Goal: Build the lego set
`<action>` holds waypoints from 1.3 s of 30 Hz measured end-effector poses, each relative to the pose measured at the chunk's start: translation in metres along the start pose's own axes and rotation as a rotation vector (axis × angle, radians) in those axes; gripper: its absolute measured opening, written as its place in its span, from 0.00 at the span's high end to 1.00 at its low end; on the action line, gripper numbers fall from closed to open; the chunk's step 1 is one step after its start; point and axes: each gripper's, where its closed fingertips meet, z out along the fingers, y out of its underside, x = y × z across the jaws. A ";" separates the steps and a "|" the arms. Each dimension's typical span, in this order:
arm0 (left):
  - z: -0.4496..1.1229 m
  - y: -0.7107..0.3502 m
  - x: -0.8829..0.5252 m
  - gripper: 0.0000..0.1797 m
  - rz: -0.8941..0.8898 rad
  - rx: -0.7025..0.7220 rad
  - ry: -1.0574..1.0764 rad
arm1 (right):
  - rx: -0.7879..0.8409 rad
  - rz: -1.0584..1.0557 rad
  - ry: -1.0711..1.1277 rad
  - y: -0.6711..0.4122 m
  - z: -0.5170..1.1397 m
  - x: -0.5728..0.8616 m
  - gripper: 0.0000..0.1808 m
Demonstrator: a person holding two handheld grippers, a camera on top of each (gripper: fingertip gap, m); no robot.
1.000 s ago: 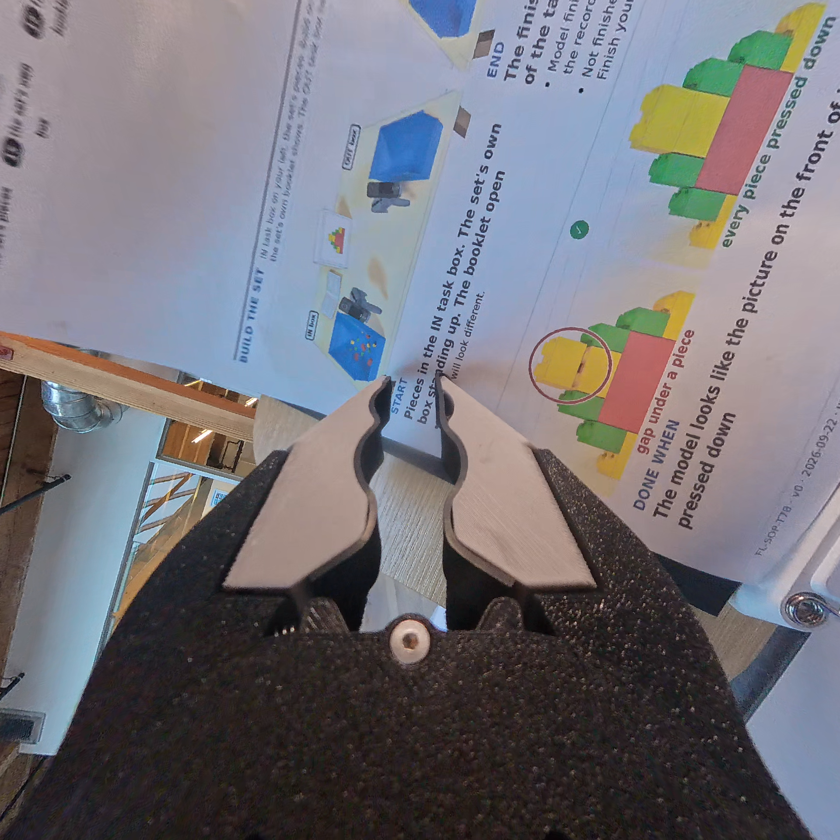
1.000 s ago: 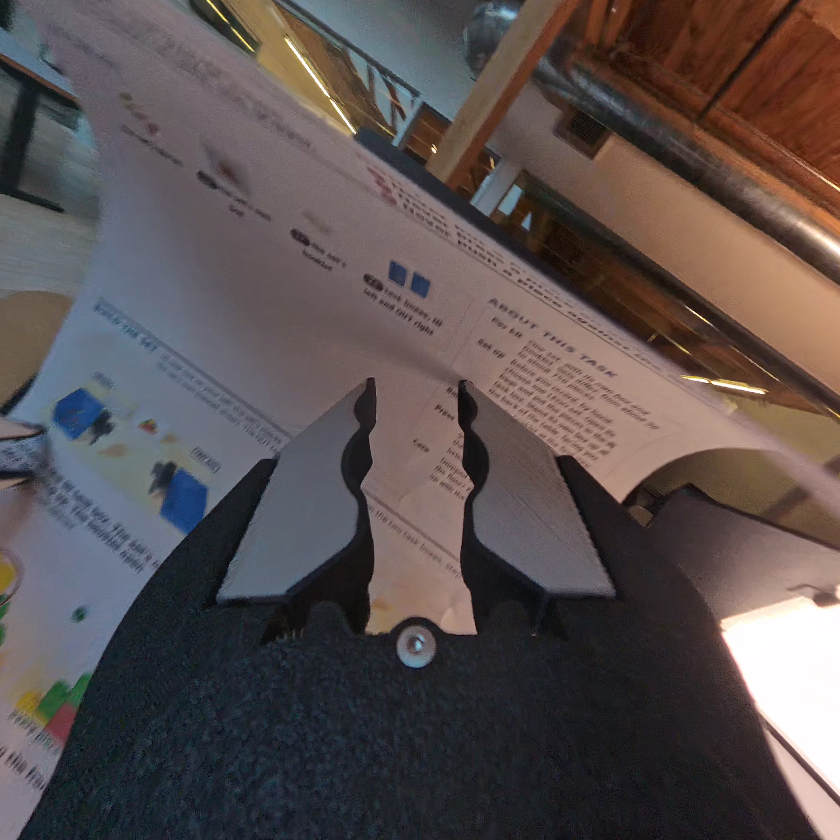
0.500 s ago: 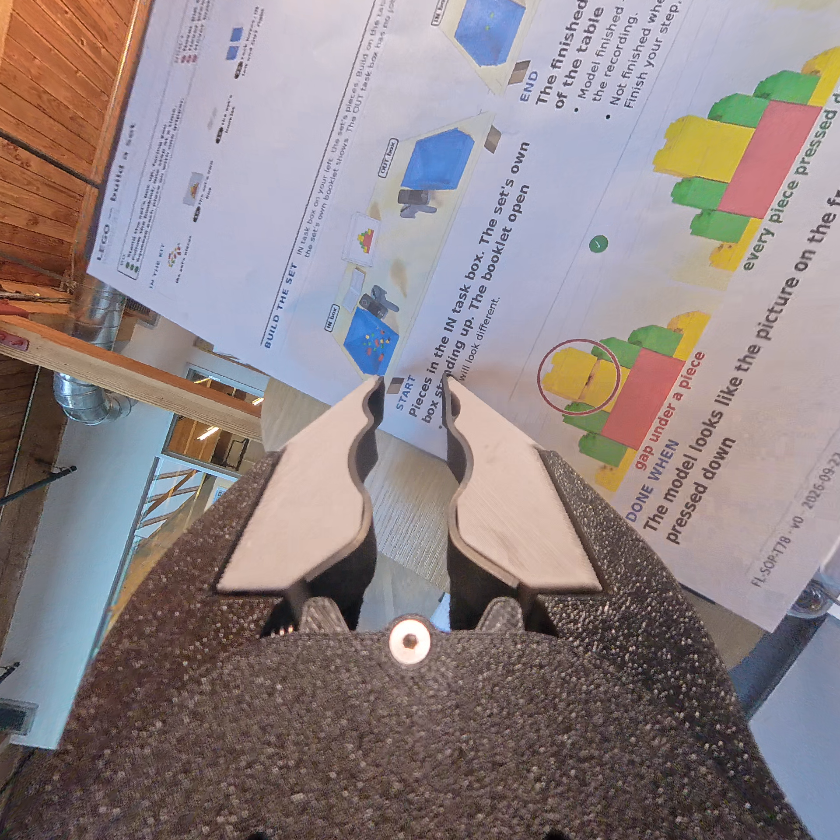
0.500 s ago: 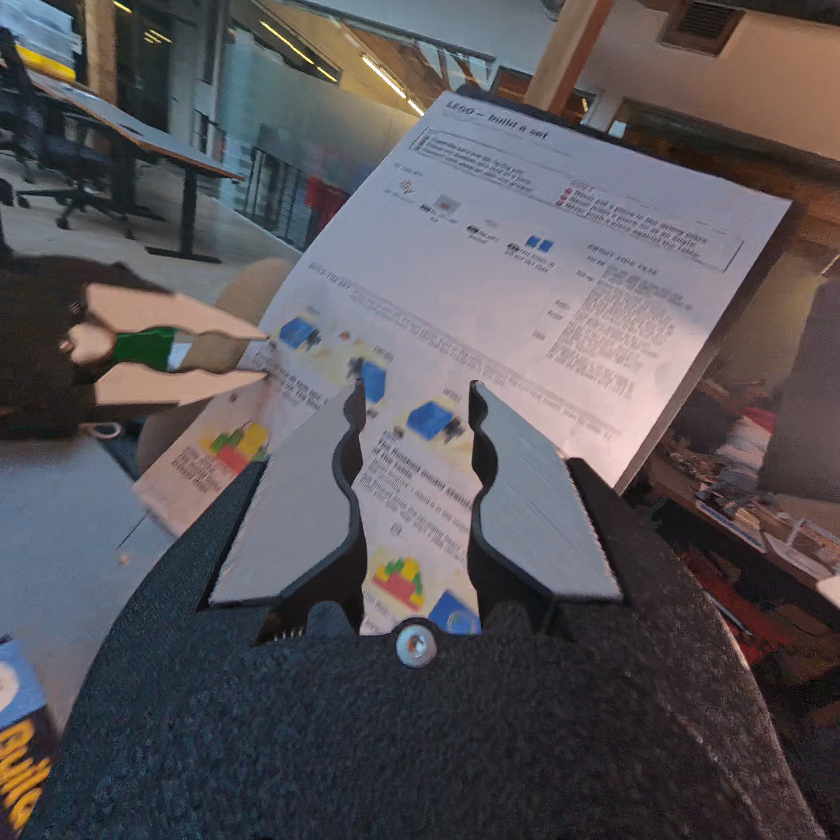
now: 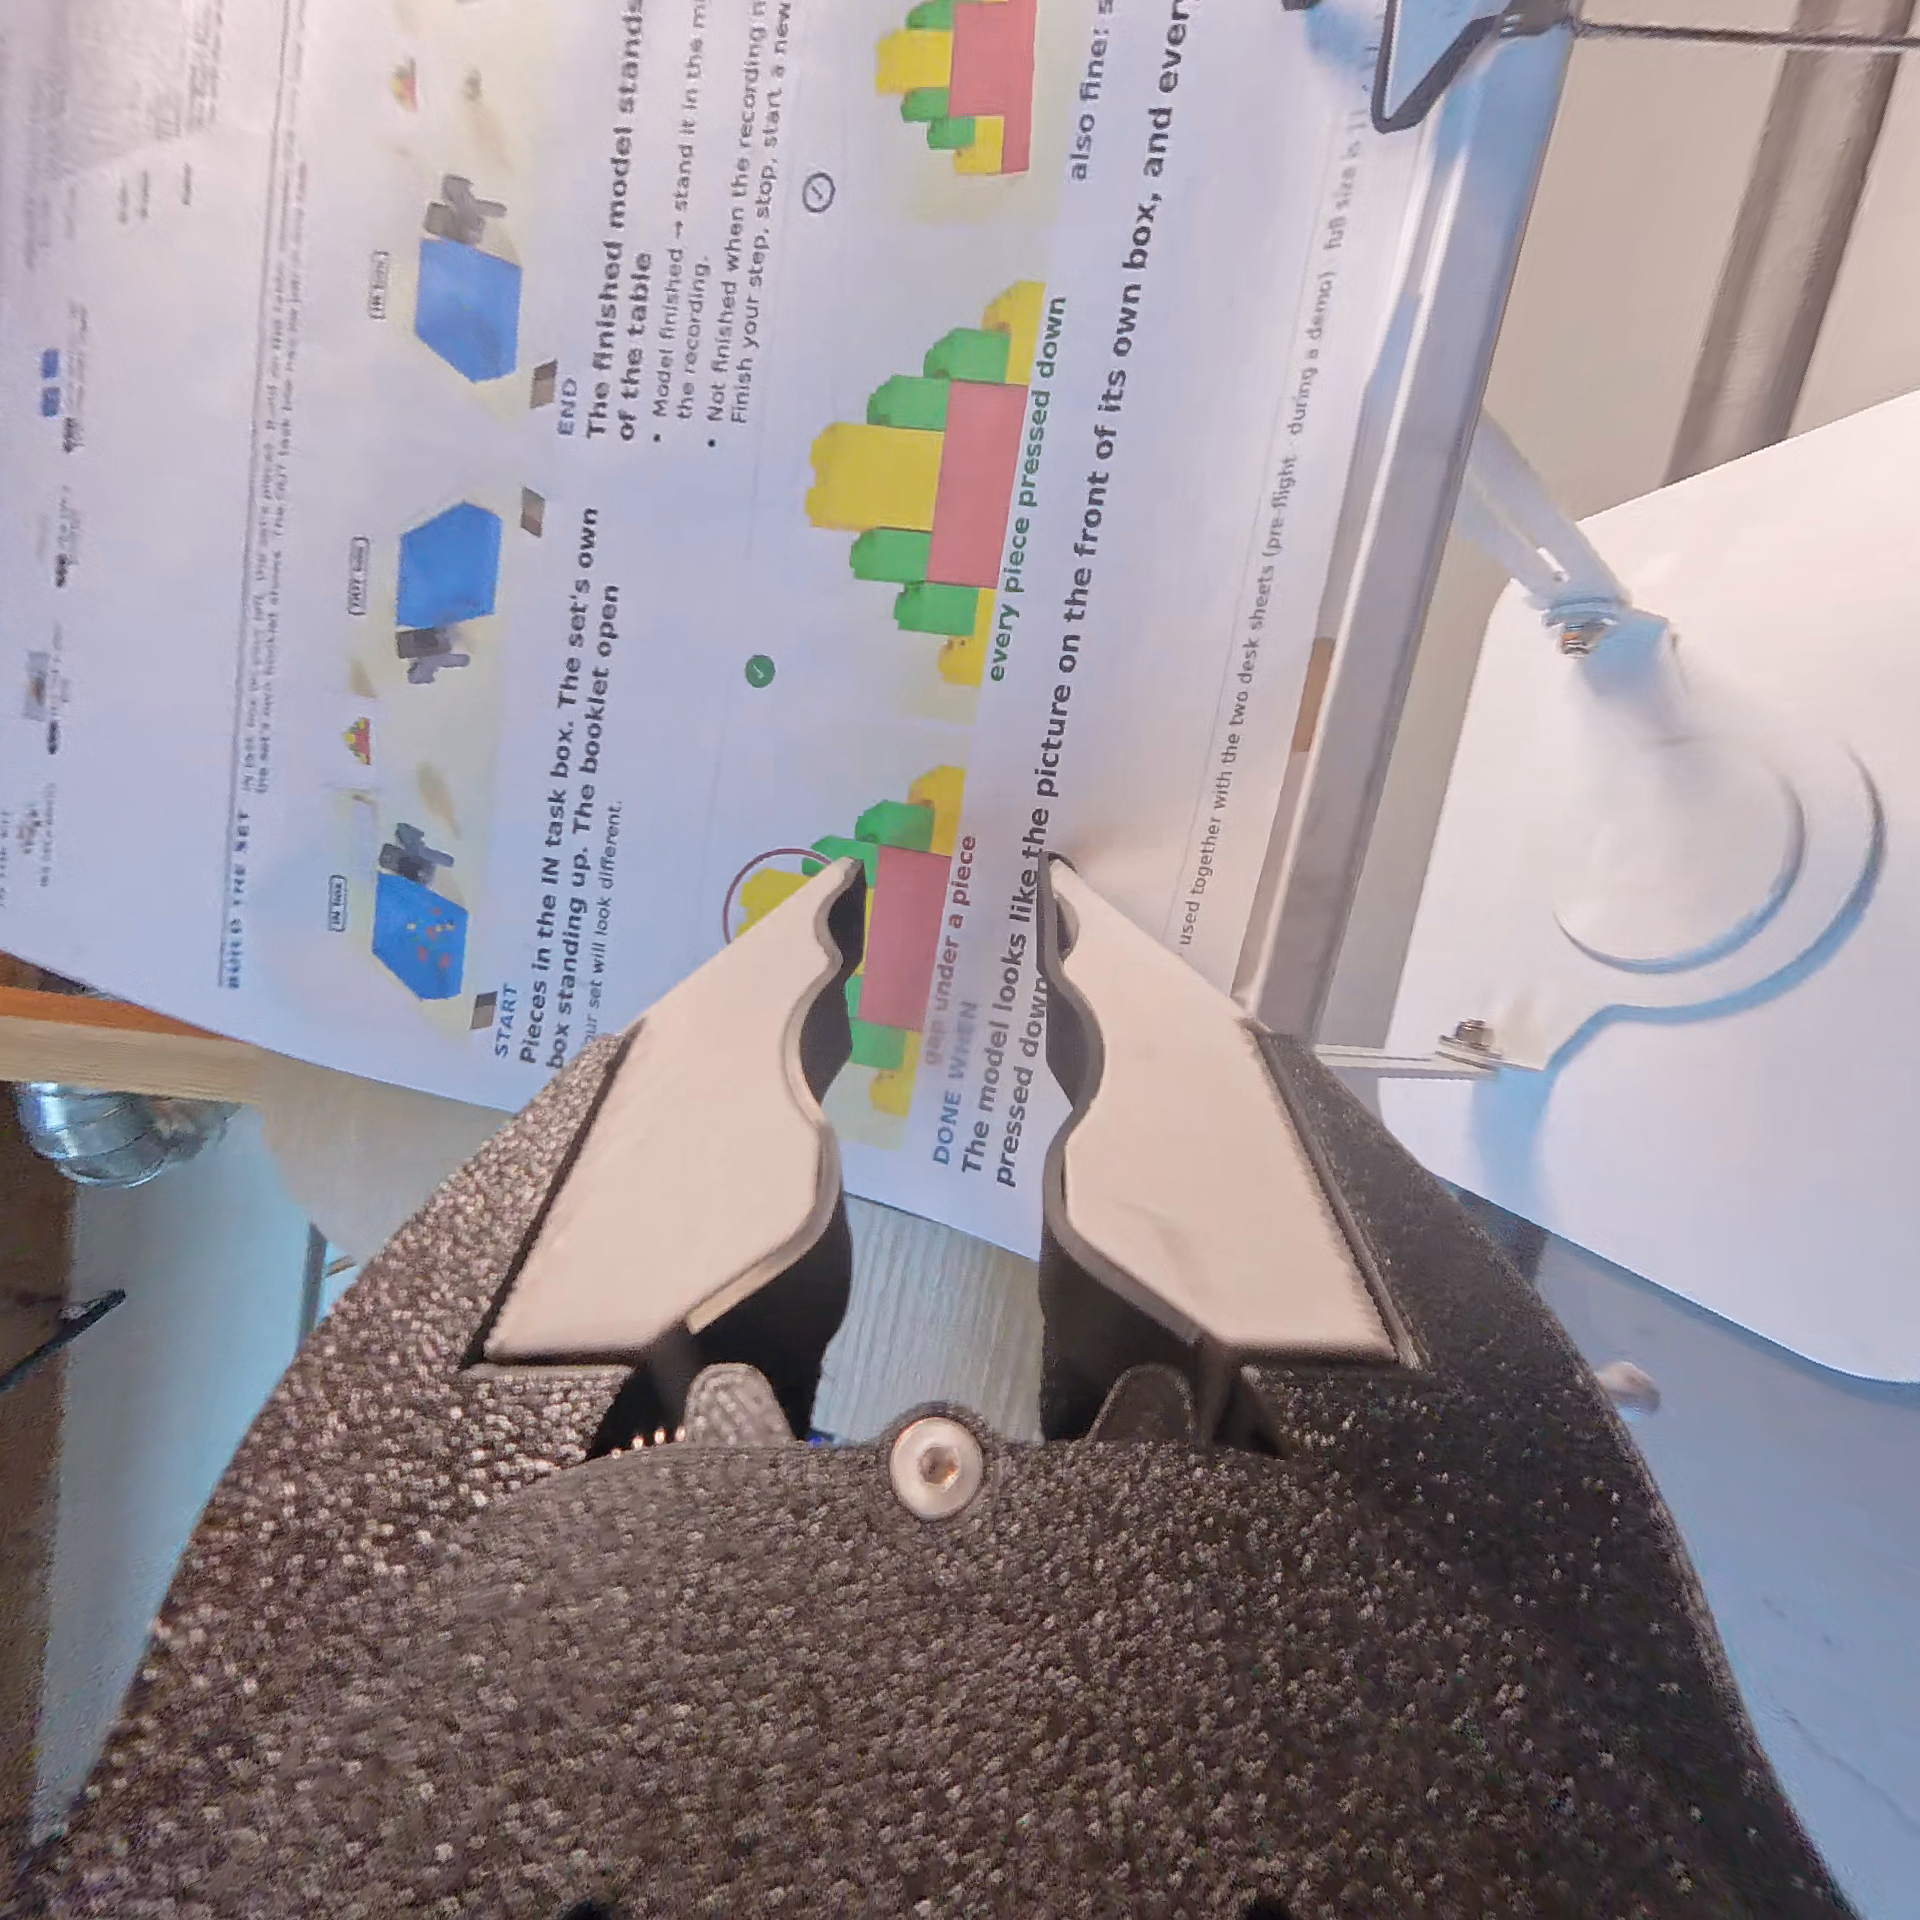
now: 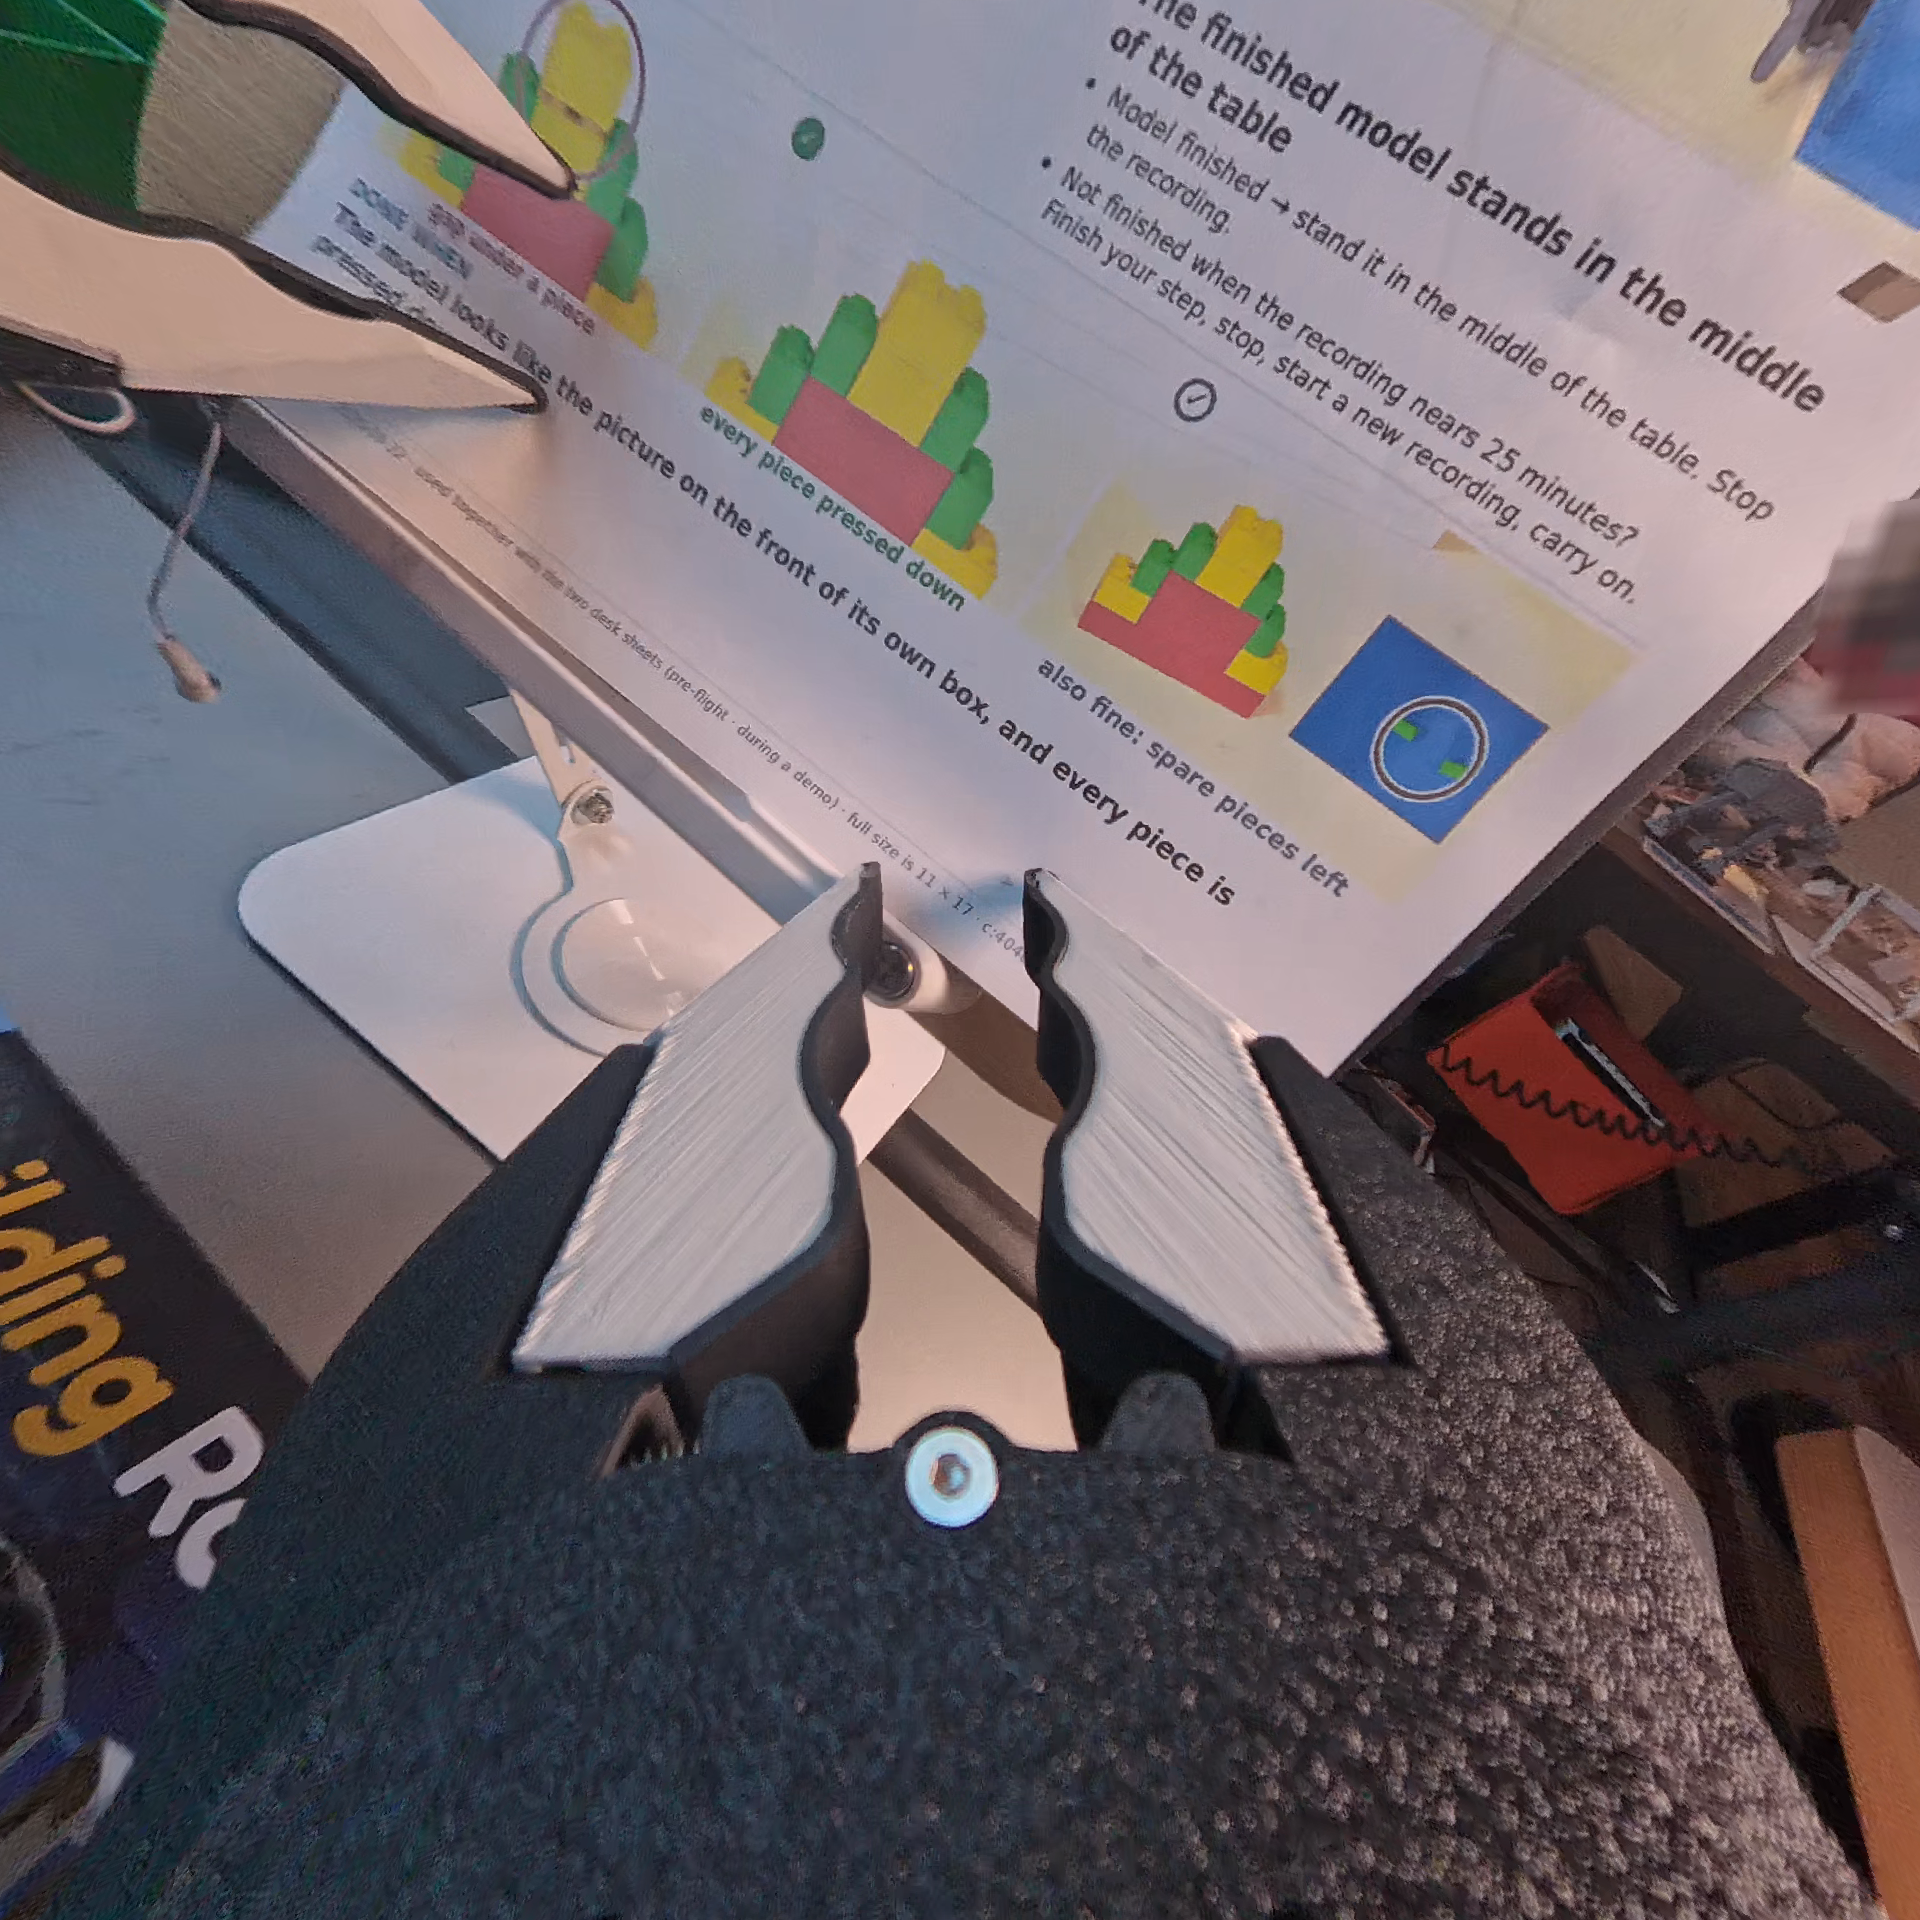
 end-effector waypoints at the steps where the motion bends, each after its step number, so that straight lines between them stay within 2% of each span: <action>1: 0.001 0.001 -0.007 0.82 0.003 -0.004 -0.031 | -0.007 -0.004 0.012 -0.001 0.004 0.004 0.87; 5: 0.006 0.002 -0.018 0.84 -0.003 0.001 -0.037 | -0.022 0.103 0.042 -0.009 0.009 0.014 0.95; 11: -0.005 0.005 0.005 0.89 -0.010 0.019 0.008 | -0.045 0.125 -0.034 0.005 0.001 -0.003 0.92; 14: -0.009 0.007 0.005 0.84 -0.083 0.013 0.014 | -0.013 0.152 -0.072 0.000 -0.003 -0.005 0.89; 17: -0.029 0.002 -0.004 0.84 -0.251 0.056 0.014 | 0.068 0.207 -0.101 -0.013 -0.026 -0.008 0.88; 19: -0.053 -0.007 -0.007 0.82 -0.458 0.119 0.051 | 0.137 0.234 -0.112 -0.023 -0.054 -0.011 0.88; 22: -0.100 -0.023 0.006 0.75 -0.764 0.205 0.215 | 0.227 0.222 -0.162 -0.029 -0.109 -0.026 0.86; 24: -0.142 -0.032 0.024 0.73 -0.842 0.254 0.347 | 0.290 0.167 -0.197 -0.024 -0.152 -0.034 0.86; 28: -0.236 -0.034 0.076 0.71 -0.832 0.273 0.614 | 0.271 -0.002 -0.228 0.033 -0.227 -0.040 0.88; 32: -0.300 -0.037 0.131 0.61 -0.865 0.258 0.756 | 0.004 -0.224 -0.228 0.143 -0.259 -0.058 0.79; 34: -0.311 -0.044 0.158 0.55 -0.812 0.211 0.749 | -0.044 -0.277 -0.269 0.166 -0.268 -0.082 0.72; 36: -0.311 -0.052 0.181 0.48 -0.714 0.156 0.698 | -0.007 -0.293 -0.298 0.160 -0.272 -0.103 0.66; 37: -0.306 -0.050 0.191 0.46 -0.637 0.111 0.650 | -0.019 -0.338 -0.289 0.159 -0.272 -0.107 0.68; 39: -0.297 -0.042 0.208 0.45 -0.471 0.029 0.576 | -0.018 -0.420 -0.293 0.152 -0.274 -0.113 0.63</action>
